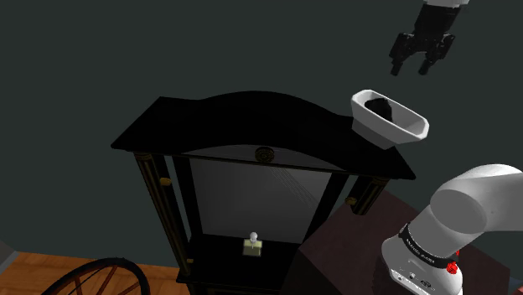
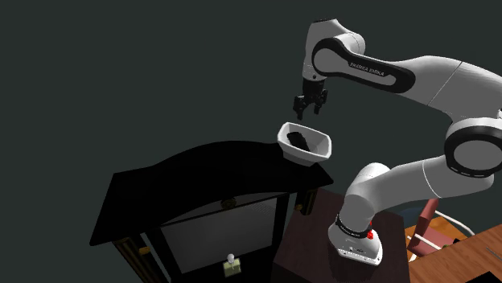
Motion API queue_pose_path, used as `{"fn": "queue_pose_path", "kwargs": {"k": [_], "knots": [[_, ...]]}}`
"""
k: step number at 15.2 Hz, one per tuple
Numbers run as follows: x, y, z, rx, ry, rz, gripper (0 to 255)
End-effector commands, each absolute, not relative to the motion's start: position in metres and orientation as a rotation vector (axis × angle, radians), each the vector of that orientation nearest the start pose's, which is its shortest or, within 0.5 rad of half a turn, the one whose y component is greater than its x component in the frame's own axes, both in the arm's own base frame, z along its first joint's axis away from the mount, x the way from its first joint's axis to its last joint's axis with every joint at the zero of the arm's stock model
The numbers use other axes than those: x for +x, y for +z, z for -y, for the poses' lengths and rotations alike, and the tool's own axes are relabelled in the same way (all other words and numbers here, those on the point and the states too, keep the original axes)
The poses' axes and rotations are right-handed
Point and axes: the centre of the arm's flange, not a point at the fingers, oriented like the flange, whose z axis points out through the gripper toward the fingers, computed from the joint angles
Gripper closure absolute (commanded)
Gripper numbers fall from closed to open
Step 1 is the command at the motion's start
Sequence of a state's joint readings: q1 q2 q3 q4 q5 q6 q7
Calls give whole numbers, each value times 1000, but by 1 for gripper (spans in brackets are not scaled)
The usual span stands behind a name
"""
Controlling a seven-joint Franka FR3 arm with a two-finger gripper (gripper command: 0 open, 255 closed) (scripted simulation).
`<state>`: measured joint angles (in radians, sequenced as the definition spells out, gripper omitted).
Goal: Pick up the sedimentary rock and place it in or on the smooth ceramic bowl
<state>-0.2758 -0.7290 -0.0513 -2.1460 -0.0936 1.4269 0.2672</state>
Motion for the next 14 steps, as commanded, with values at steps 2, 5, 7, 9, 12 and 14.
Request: {"fn": "queue_pose_path", "kwargs": {"k": [2,5,7,9,12,14], "knots": [[285,658,116,-3059,-12,-939,0],[286,697,114,-3059,-12,-939,0],[286,707,113,-3059,-12,-939,0],[286,707,113,-3059,-12,-939,0],[286,707,113,-3059,-12,-939,0],[286,707,113,-3059,-12,-939,0]]}}
